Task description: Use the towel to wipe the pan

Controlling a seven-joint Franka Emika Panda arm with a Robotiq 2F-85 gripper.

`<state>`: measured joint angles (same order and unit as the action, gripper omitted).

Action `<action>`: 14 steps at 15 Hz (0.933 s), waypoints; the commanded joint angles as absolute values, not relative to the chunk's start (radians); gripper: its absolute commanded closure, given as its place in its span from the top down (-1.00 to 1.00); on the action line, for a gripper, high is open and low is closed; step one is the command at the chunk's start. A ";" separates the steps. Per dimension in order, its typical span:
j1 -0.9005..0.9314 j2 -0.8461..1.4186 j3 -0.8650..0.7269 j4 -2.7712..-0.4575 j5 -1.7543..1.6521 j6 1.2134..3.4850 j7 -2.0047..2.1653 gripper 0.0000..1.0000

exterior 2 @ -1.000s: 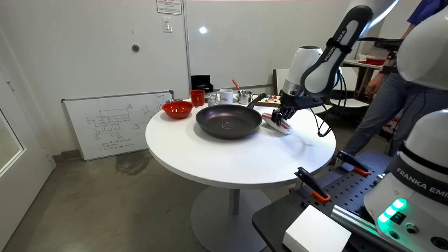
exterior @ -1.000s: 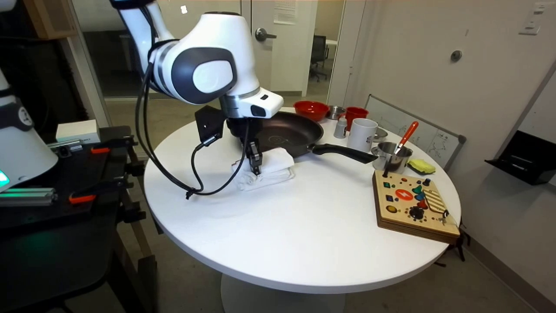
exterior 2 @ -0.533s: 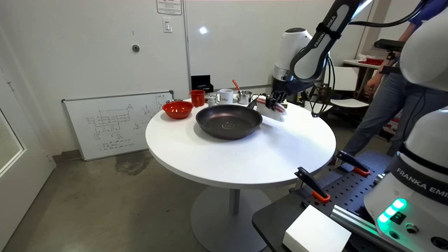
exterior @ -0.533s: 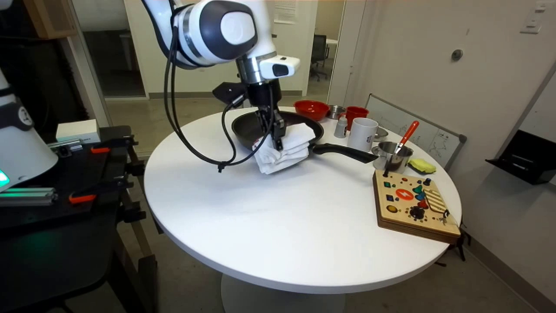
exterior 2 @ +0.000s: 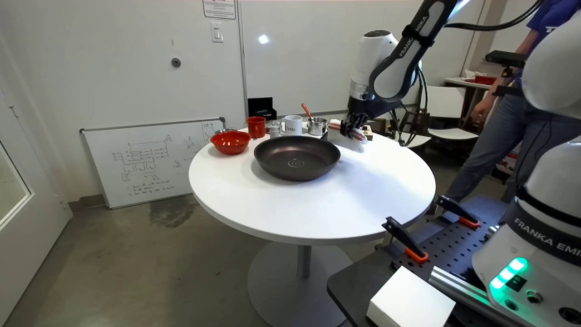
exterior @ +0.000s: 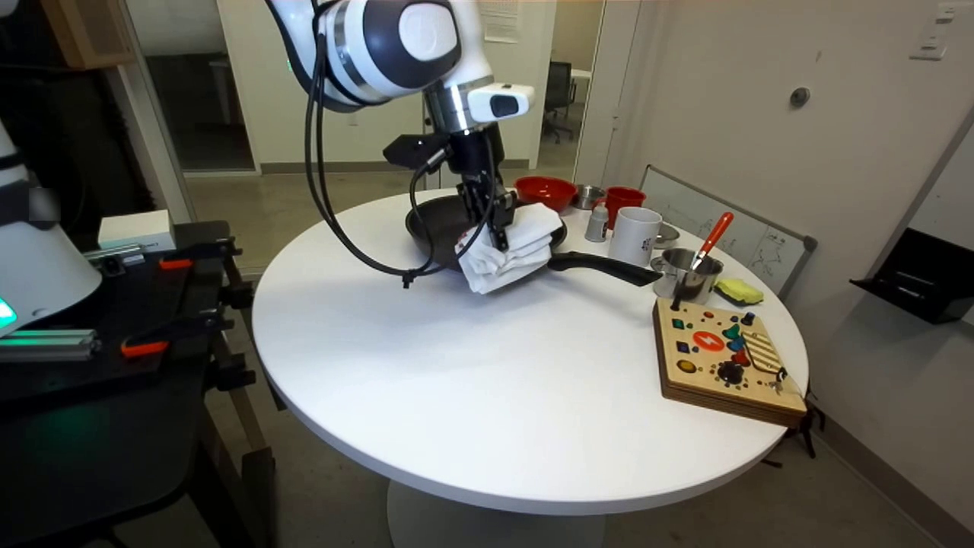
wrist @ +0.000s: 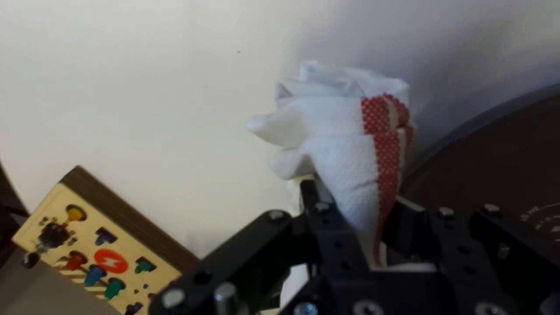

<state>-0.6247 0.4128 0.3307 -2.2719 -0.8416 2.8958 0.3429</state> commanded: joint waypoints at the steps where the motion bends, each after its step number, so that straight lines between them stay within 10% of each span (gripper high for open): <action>1: -0.731 0.517 0.457 -2.249 -0.674 2.936 0.210 -0.87; 8: -0.577 0.486 0.346 -2.272 -0.297 3.162 -0.101 -0.86; 14: -0.729 0.541 0.553 -2.257 -0.383 3.158 -0.131 -0.87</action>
